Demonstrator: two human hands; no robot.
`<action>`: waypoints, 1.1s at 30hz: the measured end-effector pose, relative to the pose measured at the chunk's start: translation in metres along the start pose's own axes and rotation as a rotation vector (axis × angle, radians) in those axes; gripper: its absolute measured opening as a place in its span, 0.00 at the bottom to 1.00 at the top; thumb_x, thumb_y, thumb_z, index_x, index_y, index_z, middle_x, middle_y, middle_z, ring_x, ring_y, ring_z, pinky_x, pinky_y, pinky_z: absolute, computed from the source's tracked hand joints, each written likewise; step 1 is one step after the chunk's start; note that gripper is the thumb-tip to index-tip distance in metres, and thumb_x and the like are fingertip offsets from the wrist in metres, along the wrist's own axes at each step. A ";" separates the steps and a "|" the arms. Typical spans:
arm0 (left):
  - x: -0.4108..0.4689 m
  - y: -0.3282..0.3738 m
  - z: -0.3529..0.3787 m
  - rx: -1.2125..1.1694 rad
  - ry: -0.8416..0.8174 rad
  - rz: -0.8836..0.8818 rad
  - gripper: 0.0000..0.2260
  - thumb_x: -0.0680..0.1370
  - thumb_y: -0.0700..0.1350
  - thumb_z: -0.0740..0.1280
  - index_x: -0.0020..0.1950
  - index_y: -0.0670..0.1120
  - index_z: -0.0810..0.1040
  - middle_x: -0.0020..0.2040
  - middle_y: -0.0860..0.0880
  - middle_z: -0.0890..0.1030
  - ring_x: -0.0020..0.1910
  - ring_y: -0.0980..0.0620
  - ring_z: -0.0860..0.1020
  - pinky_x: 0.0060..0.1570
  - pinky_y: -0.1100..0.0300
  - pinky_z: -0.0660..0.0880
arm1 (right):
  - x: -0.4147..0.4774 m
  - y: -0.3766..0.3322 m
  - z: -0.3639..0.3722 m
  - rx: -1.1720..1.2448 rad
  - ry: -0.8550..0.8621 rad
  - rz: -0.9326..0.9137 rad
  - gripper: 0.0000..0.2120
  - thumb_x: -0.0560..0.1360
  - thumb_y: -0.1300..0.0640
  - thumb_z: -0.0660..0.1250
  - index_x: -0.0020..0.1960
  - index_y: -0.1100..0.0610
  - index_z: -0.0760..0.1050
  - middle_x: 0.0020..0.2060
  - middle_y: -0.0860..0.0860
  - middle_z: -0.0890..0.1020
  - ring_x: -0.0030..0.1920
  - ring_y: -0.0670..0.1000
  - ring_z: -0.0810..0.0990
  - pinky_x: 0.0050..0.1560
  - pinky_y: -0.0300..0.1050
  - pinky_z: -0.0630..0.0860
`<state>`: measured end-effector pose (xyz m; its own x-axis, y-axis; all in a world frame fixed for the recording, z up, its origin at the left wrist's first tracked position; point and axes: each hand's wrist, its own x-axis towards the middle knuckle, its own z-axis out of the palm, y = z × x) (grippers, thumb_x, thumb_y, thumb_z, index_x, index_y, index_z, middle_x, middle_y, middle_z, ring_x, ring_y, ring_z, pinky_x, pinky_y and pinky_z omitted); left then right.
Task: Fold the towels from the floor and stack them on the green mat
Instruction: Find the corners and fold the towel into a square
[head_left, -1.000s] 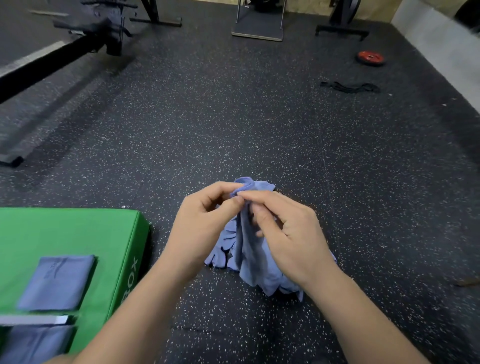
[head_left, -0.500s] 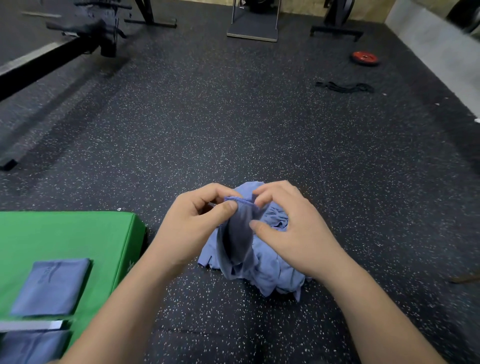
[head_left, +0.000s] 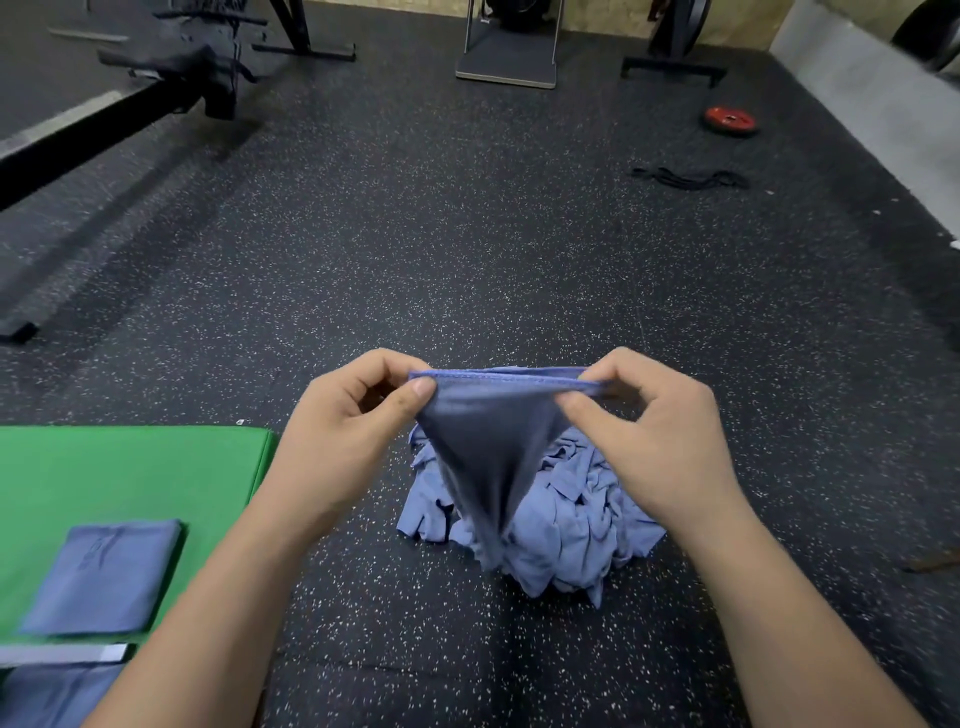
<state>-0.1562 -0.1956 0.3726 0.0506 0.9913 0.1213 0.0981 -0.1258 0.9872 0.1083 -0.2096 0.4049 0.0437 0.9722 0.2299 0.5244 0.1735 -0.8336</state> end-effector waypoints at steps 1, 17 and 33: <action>0.000 0.000 0.000 0.009 0.018 0.014 0.05 0.83 0.42 0.73 0.50 0.52 0.85 0.43 0.55 0.84 0.43 0.58 0.77 0.45 0.65 0.72 | 0.000 -0.005 -0.001 0.077 0.001 0.006 0.08 0.76 0.59 0.79 0.47 0.50 0.81 0.41 0.47 0.86 0.44 0.49 0.85 0.50 0.47 0.81; -0.011 0.001 0.034 0.082 -0.168 0.079 0.03 0.80 0.45 0.76 0.54 0.51 0.89 0.49 0.47 0.87 0.50 0.43 0.83 0.54 0.44 0.80 | -0.012 -0.017 0.018 -0.099 -0.424 -0.043 0.16 0.76 0.44 0.77 0.62 0.41 0.78 0.57 0.37 0.83 0.59 0.42 0.81 0.60 0.48 0.78; -0.042 -0.009 0.065 -0.047 0.036 -0.003 0.05 0.76 0.40 0.73 0.48 0.44 0.77 0.44 0.41 0.80 0.41 0.52 0.76 0.46 0.52 0.74 | -0.007 -0.022 0.015 0.027 -0.284 -0.095 0.05 0.84 0.57 0.68 0.49 0.50 0.79 0.38 0.44 0.81 0.41 0.44 0.78 0.44 0.37 0.72</action>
<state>-0.0949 -0.2383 0.3519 0.0147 0.9925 0.1210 0.0509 -0.1216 0.9913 0.0835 -0.2176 0.4143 -0.2462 0.9558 0.1606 0.4922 0.2661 -0.8288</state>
